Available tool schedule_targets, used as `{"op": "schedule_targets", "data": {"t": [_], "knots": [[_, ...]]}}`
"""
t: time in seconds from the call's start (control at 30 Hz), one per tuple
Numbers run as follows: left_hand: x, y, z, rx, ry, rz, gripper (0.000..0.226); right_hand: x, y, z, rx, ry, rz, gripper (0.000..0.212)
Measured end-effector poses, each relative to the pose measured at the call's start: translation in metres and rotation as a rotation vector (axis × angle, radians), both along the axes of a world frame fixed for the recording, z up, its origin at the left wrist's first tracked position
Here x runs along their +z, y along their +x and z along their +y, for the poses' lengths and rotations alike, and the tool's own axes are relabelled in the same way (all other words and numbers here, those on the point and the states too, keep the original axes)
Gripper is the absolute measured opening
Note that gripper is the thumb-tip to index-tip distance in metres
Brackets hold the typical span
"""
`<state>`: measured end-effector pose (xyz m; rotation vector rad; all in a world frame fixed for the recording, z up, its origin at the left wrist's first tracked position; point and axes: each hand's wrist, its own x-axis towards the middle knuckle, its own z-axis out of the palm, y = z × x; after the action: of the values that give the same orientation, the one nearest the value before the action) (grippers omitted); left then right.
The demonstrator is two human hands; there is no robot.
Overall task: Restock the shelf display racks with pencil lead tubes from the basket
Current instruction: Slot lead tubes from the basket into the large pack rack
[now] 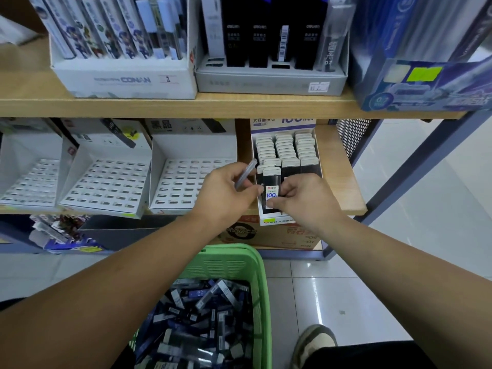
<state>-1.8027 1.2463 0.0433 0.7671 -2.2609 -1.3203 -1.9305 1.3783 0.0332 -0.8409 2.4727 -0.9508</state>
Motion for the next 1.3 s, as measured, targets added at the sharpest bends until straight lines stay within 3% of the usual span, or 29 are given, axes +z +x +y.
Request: {"op": "schedule_targets", "data": {"t": [0.17, 0.37, 0.73, 0.9, 1.0, 1.1, 1.3], "knots": [[0.005, -0.009, -0.003, -0.053, -0.012, 0.072, 0.036, 0.010, 0.003, 0.001, -0.005, -0.068, 0.006, 0.031], [0.005, -0.018, -0.005, -0.075, -0.020, 0.111, 0.032, 0.022, -0.002, -0.001, 0.023, -0.286, 0.060, 0.057], [0.012, -0.013, 0.000, -0.049, 0.035, 0.089, 0.022, 0.015, -0.009, -0.005, 0.047, -0.304, 0.027, 0.041], [0.022, -0.011, -0.002, 0.080, 0.193, 0.001, 0.021, 0.017, -0.011, -0.002, 0.019, -0.368, -0.031, 0.028], [0.031, 0.000, -0.005, 0.045, 0.349, -0.050, 0.015, 0.018, -0.008, -0.002, 0.034, -0.348, -0.032, 0.025], [0.037, 0.017, -0.007, -0.061, 0.393, -0.043, 0.007, 0.021, -0.008, -0.002, 0.029, -0.321, 0.000, 0.024], [0.045, 0.048, -0.016, -0.095, 0.384, -0.112, 0.024, 0.051, 0.017, -0.008, 0.200, -0.336, 0.213, 0.043]]}}
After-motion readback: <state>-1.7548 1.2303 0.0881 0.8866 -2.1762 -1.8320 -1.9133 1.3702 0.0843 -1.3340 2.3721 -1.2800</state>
